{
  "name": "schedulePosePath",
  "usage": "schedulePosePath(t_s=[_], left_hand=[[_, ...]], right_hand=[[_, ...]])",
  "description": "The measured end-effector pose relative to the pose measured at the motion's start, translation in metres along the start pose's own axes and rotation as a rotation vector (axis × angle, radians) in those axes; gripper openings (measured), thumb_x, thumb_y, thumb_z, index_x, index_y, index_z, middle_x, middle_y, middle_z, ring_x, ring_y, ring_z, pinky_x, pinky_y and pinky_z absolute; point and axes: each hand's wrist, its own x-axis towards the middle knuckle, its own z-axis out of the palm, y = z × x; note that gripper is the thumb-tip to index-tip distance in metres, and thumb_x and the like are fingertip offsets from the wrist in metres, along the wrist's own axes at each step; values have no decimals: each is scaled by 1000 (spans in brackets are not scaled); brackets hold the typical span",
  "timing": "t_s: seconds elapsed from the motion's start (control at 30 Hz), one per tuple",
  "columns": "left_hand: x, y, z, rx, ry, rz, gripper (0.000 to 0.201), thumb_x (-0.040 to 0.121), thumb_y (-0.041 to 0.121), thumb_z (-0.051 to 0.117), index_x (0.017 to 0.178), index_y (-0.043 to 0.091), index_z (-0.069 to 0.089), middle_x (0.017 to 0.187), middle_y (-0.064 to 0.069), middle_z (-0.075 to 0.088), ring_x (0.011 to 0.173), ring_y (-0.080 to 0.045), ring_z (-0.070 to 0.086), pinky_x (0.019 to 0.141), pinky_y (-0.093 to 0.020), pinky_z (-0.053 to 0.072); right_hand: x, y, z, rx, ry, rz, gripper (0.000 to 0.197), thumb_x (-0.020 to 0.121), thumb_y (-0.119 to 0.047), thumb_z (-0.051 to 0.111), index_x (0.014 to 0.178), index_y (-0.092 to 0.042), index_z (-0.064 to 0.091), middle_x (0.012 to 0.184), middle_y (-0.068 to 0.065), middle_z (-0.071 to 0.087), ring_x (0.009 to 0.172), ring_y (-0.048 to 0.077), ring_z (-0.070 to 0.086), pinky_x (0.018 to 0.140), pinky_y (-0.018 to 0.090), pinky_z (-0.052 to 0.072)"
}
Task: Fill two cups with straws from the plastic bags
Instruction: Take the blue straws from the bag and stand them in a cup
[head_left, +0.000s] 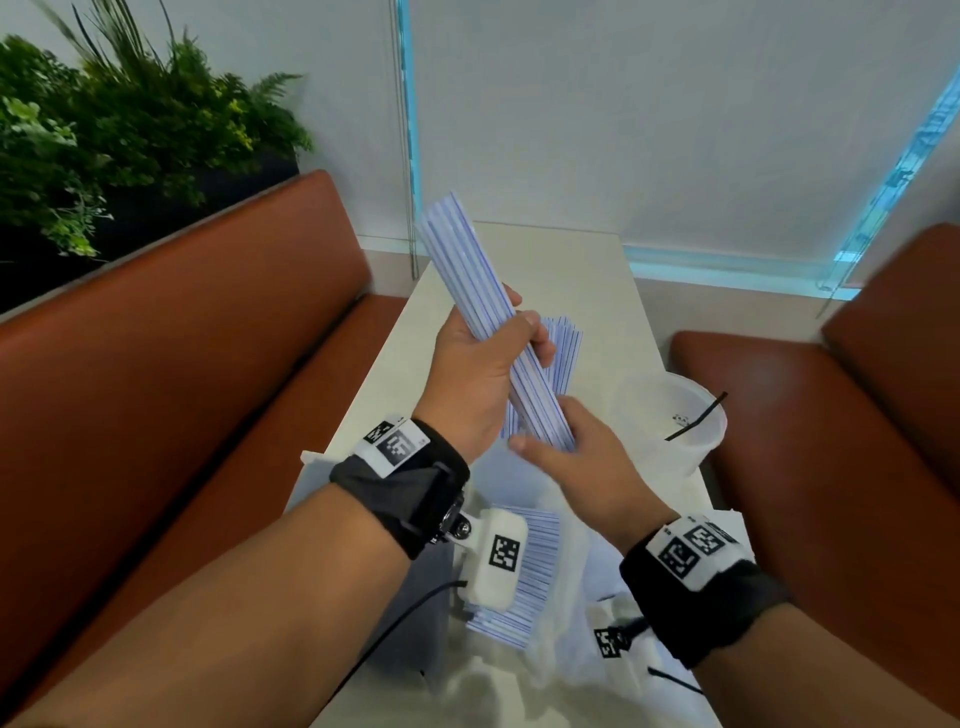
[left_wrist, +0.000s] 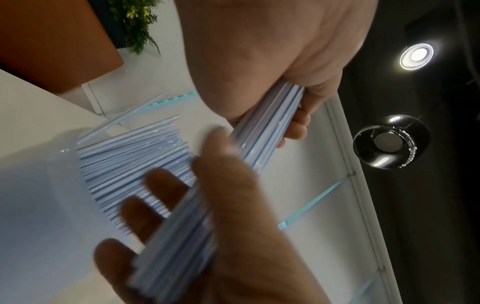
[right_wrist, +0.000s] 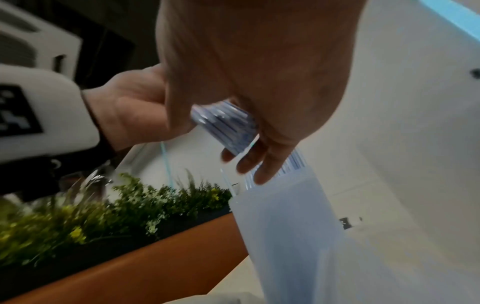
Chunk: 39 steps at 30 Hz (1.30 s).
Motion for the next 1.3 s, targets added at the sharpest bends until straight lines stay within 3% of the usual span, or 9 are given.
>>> schedulePosePath(t_s=[0.13, 0.27, 0.47, 0.63, 0.77, 0.9, 1.0, 1.13, 1.3], left_hand=[[1, 5, -1, 5, -21, 5, 22, 87, 3, 68, 103, 12, 56, 75, -11, 64, 66, -26, 64, 75, -40, 56], [14, 22, -4, 87, -69, 69, 12, 92, 1, 61, 96, 11, 58, 70, -7, 61, 64, -23, 60, 71, -36, 55], [52, 31, -21, 157, 200, 276, 12, 89, 6, 63, 85, 15, 56, 67, -1, 60, 62, -18, 59, 66, -30, 53], [46, -17, -45, 674, 235, 152, 14, 83, 31, 68, 72, 25, 60, 66, 7, 63, 62, -12, 62, 60, -34, 52], [52, -34, -67, 866, 261, 137, 29, 82, 32, 67, 61, 18, 53, 72, -15, 61, 67, -30, 63, 62, -45, 54], [50, -51, -63, 906, 51, -83, 15, 89, 25, 69, 93, 11, 65, 87, -5, 70, 77, -19, 68, 73, -41, 58], [52, -59, -64, 940, -112, -182, 50, 88, 28, 75, 132, 21, 52, 122, 1, 66, 111, -18, 65, 97, -41, 54], [63, -56, -66, 975, -71, -74, 98, 78, 41, 84, 151, 29, 20, 152, -3, 39, 138, -18, 42, 113, -40, 38], [84, -51, -58, 992, -79, 94, 104, 78, 57, 77, 154, 44, 6, 163, 3, 18, 147, -13, 26, 113, -32, 28]], right_hand=[[4, 3, 6, -287, -30, 23, 23, 92, -45, 60, 91, -23, 58, 84, 5, 68, 79, 23, 67, 79, 48, 56], [12, 3, 6, -477, 11, -8, 26, 90, -53, 61, 86, -30, 50, 76, -6, 57, 64, 12, 55, 58, 31, 45], [26, 24, 1, -1003, -202, 84, 55, 89, -56, 64, 136, -34, 47, 132, -11, 47, 99, 19, 64, 76, 33, 48], [33, 41, 5, -1031, -294, 52, 26, 104, -46, 42, 114, -24, 52, 104, -3, 48, 96, 26, 61, 72, 35, 44], [31, 51, 5, -1041, -310, -19, 25, 107, -41, 37, 114, -20, 49, 106, 1, 47, 87, 27, 54, 71, 38, 46], [34, 51, 5, -1038, -316, -34, 27, 107, -39, 36, 116, -18, 49, 109, 3, 47, 78, 23, 41, 69, 36, 38], [35, 48, 3, -1035, -336, -9, 28, 107, -40, 35, 118, -18, 49, 110, 4, 46, 79, 22, 40, 70, 35, 36], [34, 46, 4, -1037, -335, 6, 27, 107, -40, 36, 115, -17, 48, 110, 4, 46, 80, 22, 40, 70, 35, 35], [35, 46, 6, -1042, -324, 25, 26, 107, -40, 37, 116, -18, 47, 110, 3, 45, 83, 22, 41, 71, 34, 36]])
